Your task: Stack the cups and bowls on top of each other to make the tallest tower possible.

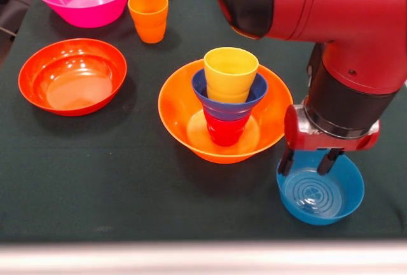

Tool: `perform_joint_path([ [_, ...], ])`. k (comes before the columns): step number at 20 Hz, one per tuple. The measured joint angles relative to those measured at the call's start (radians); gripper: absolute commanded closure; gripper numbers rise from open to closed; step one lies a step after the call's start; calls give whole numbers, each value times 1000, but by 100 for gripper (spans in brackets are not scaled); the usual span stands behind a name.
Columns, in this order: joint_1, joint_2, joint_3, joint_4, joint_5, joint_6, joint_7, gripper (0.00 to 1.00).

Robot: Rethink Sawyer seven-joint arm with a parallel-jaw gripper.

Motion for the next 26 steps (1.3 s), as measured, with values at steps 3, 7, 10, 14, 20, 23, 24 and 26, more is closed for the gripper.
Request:
perform_joint_path([
  [3,-11,9,-1,-29,0,24,0,0],
  [7,-31,14,-5,-59,3,42,0,0],
  [10,-37,15,-9,-70,5,43,0,0],
  [14,-39,15,-11,-79,12,43,0,0],
  [20,-39,28,-11,-79,23,43,0,0],
  [23,-39,37,-11,-79,23,43,0,0],
  [24,-39,41,-11,-79,24,43,0,0],
  [26,-39,50,-11,-79,24,43,0,0],
])
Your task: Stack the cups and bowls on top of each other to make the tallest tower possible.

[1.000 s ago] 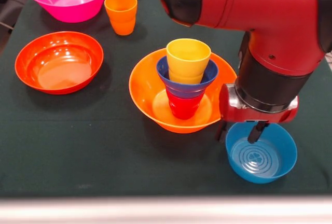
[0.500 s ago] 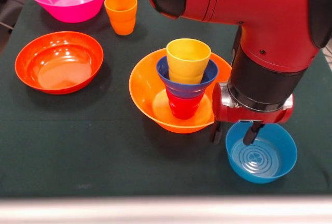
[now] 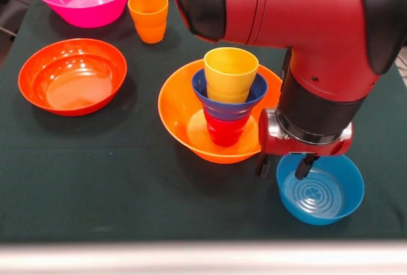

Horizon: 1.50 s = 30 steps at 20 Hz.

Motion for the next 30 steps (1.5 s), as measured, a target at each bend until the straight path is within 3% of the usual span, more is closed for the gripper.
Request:
perform_joint_path([
  [20,-1,81,-5,-37,0,-49,0,0],
  [21,-1,82,-5,-37,0,-49,0,100],
  [30,-1,72,-5,-70,38,-52,0,100],
])
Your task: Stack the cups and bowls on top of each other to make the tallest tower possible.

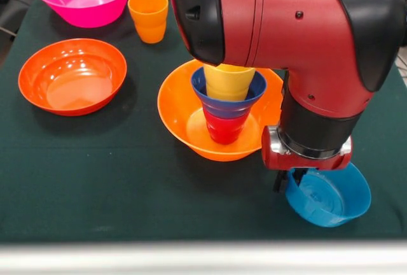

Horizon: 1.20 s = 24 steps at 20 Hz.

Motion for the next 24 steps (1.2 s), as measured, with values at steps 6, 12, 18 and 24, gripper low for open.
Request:
perform_joint_path([
  [6,-1,6,-3,0,1,0,0,100],
  [12,-1,0,-4,1,35,5,0,100],
  [18,-1,-36,0,28,118,67,0,100],
  [24,-1,-81,4,58,192,126,0,100],
])
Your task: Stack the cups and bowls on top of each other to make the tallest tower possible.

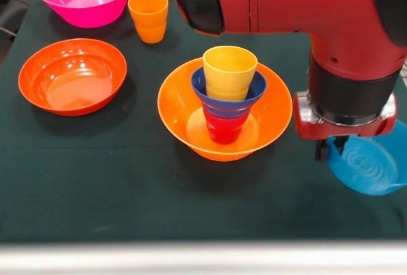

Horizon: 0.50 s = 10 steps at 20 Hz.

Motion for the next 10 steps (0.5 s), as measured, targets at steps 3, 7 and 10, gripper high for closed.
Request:
perform_joint_path([
  [3,0,-23,2,12,32,13,0,100],
  [7,0,-59,4,48,62,22,0,100],
  [10,0,-90,4,88,74,35,0,100],
])
